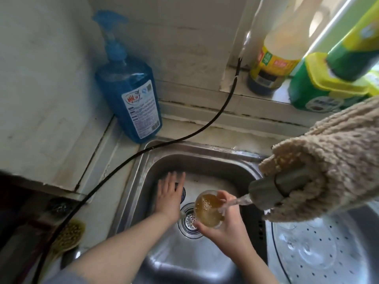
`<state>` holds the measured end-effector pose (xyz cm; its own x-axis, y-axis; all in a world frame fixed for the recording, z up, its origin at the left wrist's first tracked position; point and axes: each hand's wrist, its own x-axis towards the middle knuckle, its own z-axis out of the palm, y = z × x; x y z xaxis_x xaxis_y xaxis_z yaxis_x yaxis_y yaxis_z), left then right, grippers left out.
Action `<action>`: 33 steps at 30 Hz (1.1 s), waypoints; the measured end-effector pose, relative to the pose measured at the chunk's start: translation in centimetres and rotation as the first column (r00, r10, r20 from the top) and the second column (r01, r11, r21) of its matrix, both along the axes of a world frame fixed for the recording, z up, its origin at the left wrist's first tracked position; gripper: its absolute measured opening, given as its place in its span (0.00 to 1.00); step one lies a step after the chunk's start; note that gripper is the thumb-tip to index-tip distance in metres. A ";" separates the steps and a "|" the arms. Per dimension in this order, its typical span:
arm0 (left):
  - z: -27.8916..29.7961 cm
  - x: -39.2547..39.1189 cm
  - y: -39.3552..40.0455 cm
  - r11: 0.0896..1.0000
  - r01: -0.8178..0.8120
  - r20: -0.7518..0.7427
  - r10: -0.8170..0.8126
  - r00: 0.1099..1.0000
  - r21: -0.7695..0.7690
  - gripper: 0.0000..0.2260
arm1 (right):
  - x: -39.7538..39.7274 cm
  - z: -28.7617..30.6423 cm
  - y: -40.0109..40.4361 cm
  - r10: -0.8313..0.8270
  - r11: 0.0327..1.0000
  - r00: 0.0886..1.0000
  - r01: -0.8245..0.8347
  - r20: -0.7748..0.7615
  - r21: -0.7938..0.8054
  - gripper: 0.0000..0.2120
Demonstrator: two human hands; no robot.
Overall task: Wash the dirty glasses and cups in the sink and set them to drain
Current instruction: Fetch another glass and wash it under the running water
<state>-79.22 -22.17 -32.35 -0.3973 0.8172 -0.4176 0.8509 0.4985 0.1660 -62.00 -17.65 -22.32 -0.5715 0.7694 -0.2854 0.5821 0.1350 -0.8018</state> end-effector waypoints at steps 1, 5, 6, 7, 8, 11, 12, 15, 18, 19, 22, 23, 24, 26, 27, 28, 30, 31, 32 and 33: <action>0.9 0.2 -0.5 0.997 0.058 0.060 -0.061 0.996 0.043 0.57 | 0.2 0.4 0.0 -0.005 1.000 1.000 0.005 -0.004 -0.015 0.28; 5.4 2.3 -3.7 0.970 0.020 0.435 -0.127 0.891 0.241 0.59 | 1.2 1.7 0.1 -0.004 0.997 1.000 0.001 -0.031 -0.083 0.25; 6.6 3.1 -4.4 0.964 -0.051 0.536 -0.101 0.838 0.262 0.58 | 1.3 2.0 0.1 0.007 0.994 1.000 -0.010 -0.030 -0.108 0.28; 7.6 3.9 -4.9 0.956 -0.122 0.622 -0.075 0.779 0.268 0.57 | 1.4 1.9 -0.1 0.010 0.991 0.999 -0.015 -0.036 -0.130 0.32; 8.3 4.6 -5.2 0.945 -0.196 0.693 -0.044 0.720 0.263 0.56 | 1.5 1.9 -0.3 0.006 0.987 0.999 -0.013 -0.044 -0.159 0.36; 9.3 6.4 -5.3 0.887 -0.395 0.778 0.070 0.624 0.237 0.50 | 1.7 1.6 -0.6 -0.007 0.966 0.998 -0.011 -0.069 -0.258 0.42; 9.3 6.7 -5.1 0.870 -0.437 0.779 0.106 0.619 0.229 0.48 | 1.7 1.7 -0.6 -0.013 0.958 0.997 -0.008 -0.072 -0.286 0.40; 9.8 7.0 -4.9 0.878 -0.450 0.737 0.192 0.648 0.166 0.47 | 1.8 2.3 -0.7 0.004 0.931 0.997 -0.031 -0.073 -0.363 0.36; 11.1 7.0 -4.9 0.926 -0.362 0.556 0.245 0.794 0.109 0.46 | 2.4 3.2 -1.0 0.041 0.954 0.999 -0.045 -0.019 -0.297 0.28; 11.4 7.0 -5.0 0.937 -0.339 0.507 0.251 0.824 0.087 0.46 | 2.7 3.3 -1.0 0.033 0.961 0.999 -0.032 -0.003 -0.276 0.26; 12.2 7.1 -4.9 0.963 -0.268 0.431 0.245 0.869 -0.008 0.45 | 4.1 3.5 -1.1 0.009 0.978 0.998 0.003 0.054 -0.211 0.22; 12.5 7.2 -4.8 0.973 -0.229 0.401 0.223 0.888 -0.033 0.45 | 4.5 3.6 -1.1 0.008 0.982 0.996 0.008 0.084 -0.188 0.22; 12.7 7.3 -4.6 0.980 -0.191 0.373 0.197 0.907 -0.054 0.44 | 4.8 3.6 -1.2 0.010 0.986 0.994 0.008 0.109 -0.167 0.23; 13.0 7.4 -4.2 0.989 -0.141 0.342 0.147 0.928 -0.043 0.45 | 5.3 3.8 -1.3 0.011 0.991 0.993 0.005 0.122 -0.134 0.24; 13.1 7.4 -4.1 0.990 -0.144 0.356 0.137 0.924 -0.007 0.46 | 5.4 4.0 -1.4 0.019 0.994 0.994 -0.007 0.105 -0.113 0.23; 13.1 7.4 -4.0 0.984 -0.170 0.394 0.138 0.908 0.046 0.46 | 5.5 4.3 -1.5 0.042 0.996 0.996 -0.035 0.083 -0.078 0.21; 13.0 7.4 -4.0 0.951 -0.263 0.514 0.144 0.846 0.165 0.44 | 5.2 5.5 -1.5 0.139 0.990 0.989 -0.140 0.057 0.015 0.17; 13.0 7.3 -3.9 0.929 -0.304 0.558 0.140 0.818 0.212 0.42 | 5.0 6.1 -1.5 0.200 0.978 0.978 -0.203 0.053 0.056 0.16; 13.0 7.3 -3.9 0.909 -0.335 0.580 0.138 0.803 0.248 0.41 | 4.7 6.6 -1.5 0.264 0.959 0.963 -0.268 0.053 0.091 0.15; 13.0 7.2 -3.9 0.890 -0.366 0.593 0.144 0.792 0.273 0.40 | 4.4 7.0 -1.4 0.331 0.930 0.941 -0.338 0.072 0.142 0.15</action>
<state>-71.98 -26.05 -19.37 -0.4099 0.8509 -0.3287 0.4107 0.4939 0.7664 -57.65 -19.06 -15.31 -0.7923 0.5717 -0.2133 0.5178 0.4449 -0.7308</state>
